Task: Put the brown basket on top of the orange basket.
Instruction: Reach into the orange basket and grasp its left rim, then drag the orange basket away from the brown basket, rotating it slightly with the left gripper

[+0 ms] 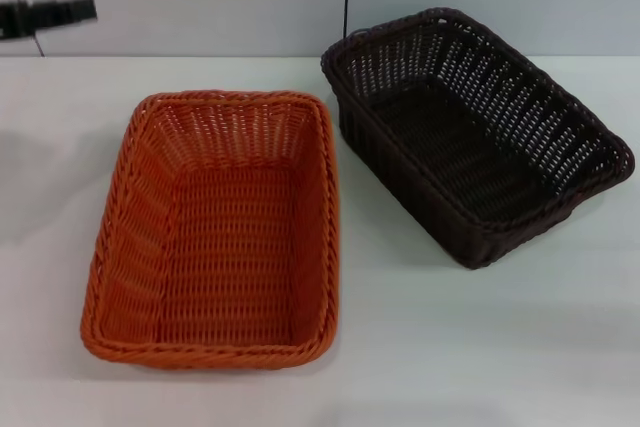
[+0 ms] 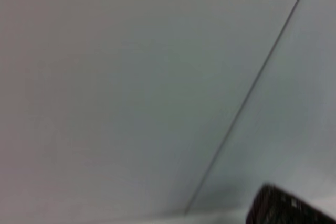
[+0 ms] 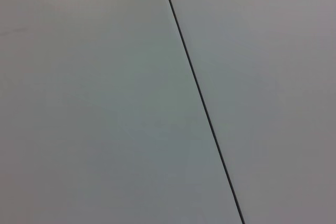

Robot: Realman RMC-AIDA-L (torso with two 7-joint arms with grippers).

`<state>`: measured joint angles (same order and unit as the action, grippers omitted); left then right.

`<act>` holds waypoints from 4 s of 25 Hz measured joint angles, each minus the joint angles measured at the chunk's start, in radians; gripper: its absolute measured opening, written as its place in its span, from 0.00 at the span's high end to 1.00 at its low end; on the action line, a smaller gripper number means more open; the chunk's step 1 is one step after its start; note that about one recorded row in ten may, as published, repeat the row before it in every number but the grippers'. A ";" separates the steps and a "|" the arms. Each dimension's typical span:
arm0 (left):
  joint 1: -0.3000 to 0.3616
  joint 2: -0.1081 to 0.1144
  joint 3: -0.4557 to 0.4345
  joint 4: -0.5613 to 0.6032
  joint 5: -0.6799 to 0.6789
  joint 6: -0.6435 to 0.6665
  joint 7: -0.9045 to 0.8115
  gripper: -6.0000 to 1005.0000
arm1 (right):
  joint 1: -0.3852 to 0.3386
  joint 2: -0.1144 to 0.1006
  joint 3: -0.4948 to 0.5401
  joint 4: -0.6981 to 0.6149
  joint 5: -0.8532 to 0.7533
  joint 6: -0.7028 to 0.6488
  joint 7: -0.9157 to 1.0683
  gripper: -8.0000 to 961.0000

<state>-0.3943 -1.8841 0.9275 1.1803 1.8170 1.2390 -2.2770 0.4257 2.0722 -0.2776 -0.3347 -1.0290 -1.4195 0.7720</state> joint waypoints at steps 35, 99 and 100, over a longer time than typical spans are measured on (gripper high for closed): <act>-0.133 -0.170 -0.037 0.083 0.721 0.274 -0.332 0.38 | 0.038 -0.017 -0.005 -0.010 -0.007 0.045 -0.023 0.35; -0.230 -0.126 -0.107 0.131 0.684 0.456 0.151 0.81 | 0.040 -0.020 0.014 0.013 0.001 0.107 -0.025 0.35; -0.232 -0.127 -0.107 0.132 0.677 0.472 0.167 0.81 | 0.039 -0.020 0.013 0.013 0.001 0.107 -0.025 0.35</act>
<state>-0.6258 -2.0112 0.8205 1.3120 2.4944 1.7113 -2.1095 0.4652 2.0523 -0.2646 -0.3221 -1.0278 -1.3130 0.7470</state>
